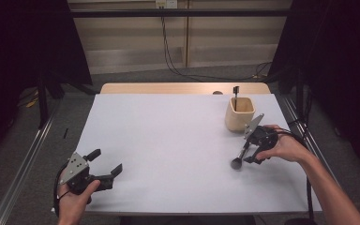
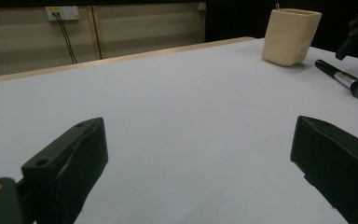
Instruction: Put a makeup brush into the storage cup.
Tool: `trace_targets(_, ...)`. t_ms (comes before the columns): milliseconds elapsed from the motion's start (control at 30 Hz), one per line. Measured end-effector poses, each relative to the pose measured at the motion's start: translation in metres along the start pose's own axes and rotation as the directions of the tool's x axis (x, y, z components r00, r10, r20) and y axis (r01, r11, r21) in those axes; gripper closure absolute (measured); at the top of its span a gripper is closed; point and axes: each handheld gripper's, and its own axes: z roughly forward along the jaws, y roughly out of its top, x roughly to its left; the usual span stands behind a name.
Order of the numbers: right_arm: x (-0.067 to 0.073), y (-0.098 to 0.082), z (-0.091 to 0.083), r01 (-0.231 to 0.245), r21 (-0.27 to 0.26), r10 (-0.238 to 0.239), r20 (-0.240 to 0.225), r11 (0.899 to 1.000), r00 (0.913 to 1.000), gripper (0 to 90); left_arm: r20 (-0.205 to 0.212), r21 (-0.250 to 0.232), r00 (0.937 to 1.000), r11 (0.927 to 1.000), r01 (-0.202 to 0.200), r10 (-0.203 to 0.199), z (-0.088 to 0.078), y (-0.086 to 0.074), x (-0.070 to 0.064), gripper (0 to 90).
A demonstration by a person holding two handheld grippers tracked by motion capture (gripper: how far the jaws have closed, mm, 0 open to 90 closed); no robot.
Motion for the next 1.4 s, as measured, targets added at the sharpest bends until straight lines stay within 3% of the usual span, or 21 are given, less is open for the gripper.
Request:
trace_targets(33,0.001,0.001,0.000,-0.009,0.009,0.009,-0.006,1.000,0.9999,18.2,0.000,0.000,1.0000,1.0000,0.000,0.000,0.000,0.000,0.000,4.0)
trace_targets(167,-0.001,0.002,0.001,0.033,-0.008,-0.033,0.003,0.999,0.9995,17.7,0.001,0.002,1.0000,1.0000,-0.003,0.003,0.000,0.000,0.000,4.0)
trace_targets(800,-0.011,0.005,0.015,0.070,0.034,-0.069,-0.012,0.997,0.9975,19.8,0.003,0.010,1.0000,0.9999,-0.009,0.009,0.000,0.000,0.000,4.0)
trace_targets(900,-0.011,0.005,0.016,0.067,0.038,-0.066,-0.006,0.997,0.9978,19.5,0.007,0.013,0.9999,0.9999,-0.008,0.008,0.002,-0.001,-0.002,4.0)
trace_targets(1400,-0.008,0.011,0.023,0.148,0.036,-0.149,0.029,0.988,0.9885,21.2,0.008,0.011,0.9999,0.9999,-0.013,0.013,0.001,0.000,-0.002,3.9)
